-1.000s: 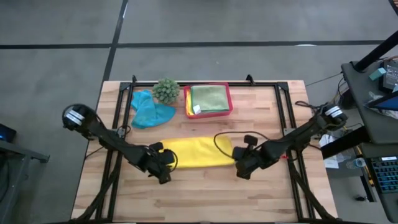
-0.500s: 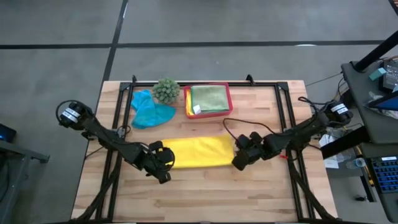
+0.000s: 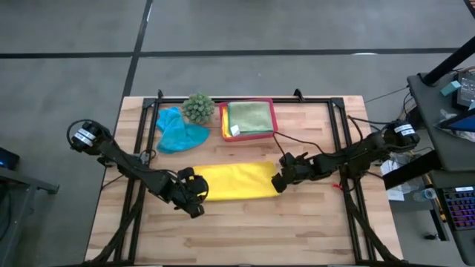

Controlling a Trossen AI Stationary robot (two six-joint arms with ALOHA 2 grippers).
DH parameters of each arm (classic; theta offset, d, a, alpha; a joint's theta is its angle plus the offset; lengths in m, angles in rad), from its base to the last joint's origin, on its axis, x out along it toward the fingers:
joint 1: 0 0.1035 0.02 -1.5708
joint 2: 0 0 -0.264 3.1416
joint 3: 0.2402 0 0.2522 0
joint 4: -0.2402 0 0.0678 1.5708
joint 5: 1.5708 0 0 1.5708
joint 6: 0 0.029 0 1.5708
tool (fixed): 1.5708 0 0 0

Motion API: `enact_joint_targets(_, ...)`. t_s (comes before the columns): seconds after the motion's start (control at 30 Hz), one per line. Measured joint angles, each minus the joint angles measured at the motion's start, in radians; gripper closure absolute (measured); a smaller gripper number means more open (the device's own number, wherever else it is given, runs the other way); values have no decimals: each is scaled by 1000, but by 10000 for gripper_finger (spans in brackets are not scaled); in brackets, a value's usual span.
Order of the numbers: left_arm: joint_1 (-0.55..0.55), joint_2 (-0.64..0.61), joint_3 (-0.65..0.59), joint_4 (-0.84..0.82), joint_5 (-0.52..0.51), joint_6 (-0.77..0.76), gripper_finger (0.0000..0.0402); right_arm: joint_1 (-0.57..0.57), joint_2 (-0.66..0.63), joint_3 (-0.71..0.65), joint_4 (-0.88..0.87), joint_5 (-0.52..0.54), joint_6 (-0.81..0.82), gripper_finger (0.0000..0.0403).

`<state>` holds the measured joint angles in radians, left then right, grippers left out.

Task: Fold microfiber towels
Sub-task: Fold the yellow microfiber towel

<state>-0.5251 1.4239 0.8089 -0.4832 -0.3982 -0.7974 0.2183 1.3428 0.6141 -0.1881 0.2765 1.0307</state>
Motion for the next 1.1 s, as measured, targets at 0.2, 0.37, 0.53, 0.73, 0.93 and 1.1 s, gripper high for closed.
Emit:
enact_joint_targets(0.2,0,-1,-9,-2,-4,1,295,-9,22,-46,132,-9,4,108)
enact_joint_targets(0.37,0,-1,-14,-2,-26,1,295,-9,88,-70,245,-17,17,110)
enact_joint_targets(0.53,0,-1,-14,4,-50,19,295,-10,173,-65,428,-44,-3,110)
enact_joint_targets(0.73,1,-1,-13,3,-49,22,295,-10,227,-60,552,-72,4,114)
enact_joint_targets(0.93,2,-1,-11,3,-56,35,295,-10,221,-61,547,-70,8,195)
enact_joint_targets(1.1,2,-1,7,-44,-52,37,295,-10,218,-62,561,-75,-14,306)
